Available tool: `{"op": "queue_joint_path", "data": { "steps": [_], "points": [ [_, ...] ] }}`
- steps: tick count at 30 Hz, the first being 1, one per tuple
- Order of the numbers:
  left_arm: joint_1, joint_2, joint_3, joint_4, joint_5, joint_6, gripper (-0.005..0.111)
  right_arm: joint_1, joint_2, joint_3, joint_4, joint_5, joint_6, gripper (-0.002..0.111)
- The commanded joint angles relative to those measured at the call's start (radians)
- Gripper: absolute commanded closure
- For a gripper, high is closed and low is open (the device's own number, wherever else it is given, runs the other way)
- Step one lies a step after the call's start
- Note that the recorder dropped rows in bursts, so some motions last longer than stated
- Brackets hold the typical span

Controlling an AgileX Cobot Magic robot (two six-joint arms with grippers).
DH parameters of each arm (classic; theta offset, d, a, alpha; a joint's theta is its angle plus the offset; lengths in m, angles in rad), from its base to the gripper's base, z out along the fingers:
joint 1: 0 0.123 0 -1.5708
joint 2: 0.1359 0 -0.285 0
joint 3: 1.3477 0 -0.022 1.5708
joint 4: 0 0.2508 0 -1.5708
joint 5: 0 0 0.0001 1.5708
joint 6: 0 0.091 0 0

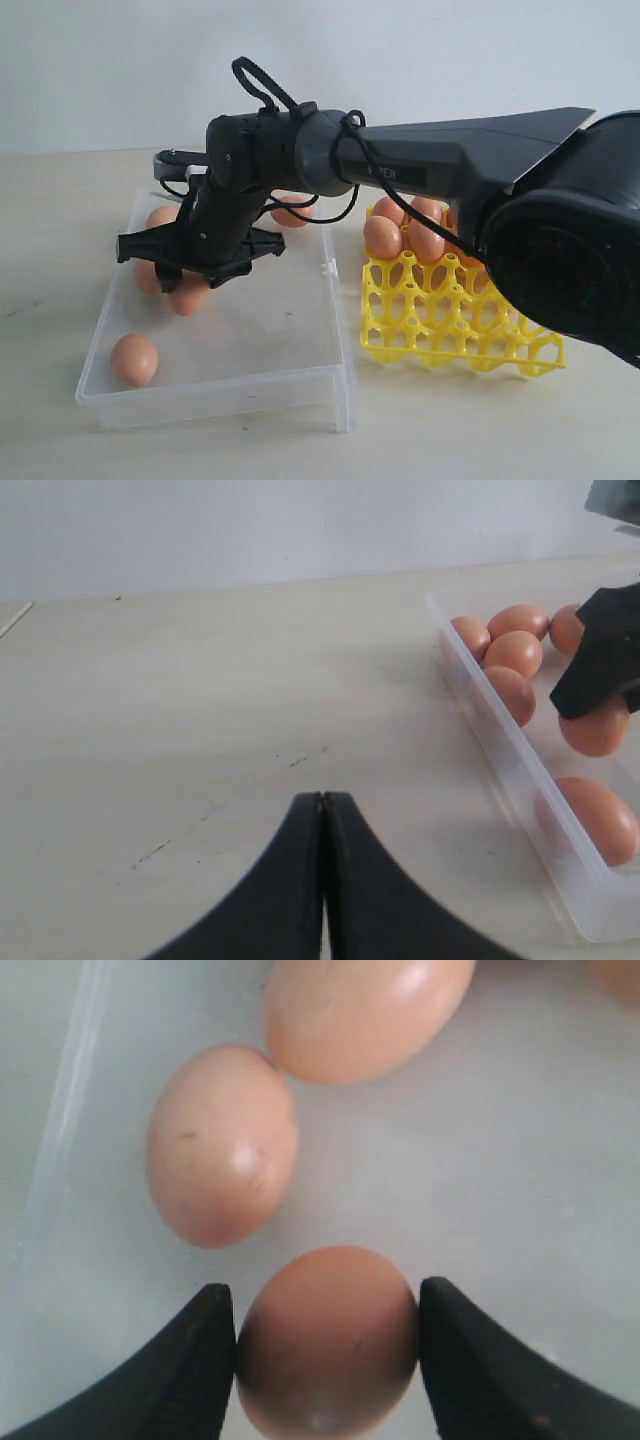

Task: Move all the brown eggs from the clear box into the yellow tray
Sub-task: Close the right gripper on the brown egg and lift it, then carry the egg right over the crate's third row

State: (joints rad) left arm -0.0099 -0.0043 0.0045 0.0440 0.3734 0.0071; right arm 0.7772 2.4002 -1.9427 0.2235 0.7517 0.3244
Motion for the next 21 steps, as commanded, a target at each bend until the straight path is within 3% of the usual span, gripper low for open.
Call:
{"op": "queue_joint_path", "data": {
  "steps": [1, 6, 11, 21],
  "points": [
    [0.003, 0.004, -0.005, 0.003, -0.005, 0.001, 0.107, -0.012, -0.033, -0.008, -0.161, -0.009, -0.011, 0.108],
    [0.003, 0.004, -0.005, 0.003, -0.005, 0.001, 0.107, -0.016, -0.041, -0.001, -0.261, -0.055, -0.011, 0.108],
    [0.003, 0.004, -0.005, 0.003, -0.005, 0.001, 0.107, -0.027, -0.123, 0.134, -0.274, -0.315, -0.032, 0.108],
    [0.003, 0.004, -0.005, 0.003, -0.005, 0.001, 0.107, -0.122, -0.391, 0.680, -0.274, -0.907, -0.186, 0.108]
  ]
}}
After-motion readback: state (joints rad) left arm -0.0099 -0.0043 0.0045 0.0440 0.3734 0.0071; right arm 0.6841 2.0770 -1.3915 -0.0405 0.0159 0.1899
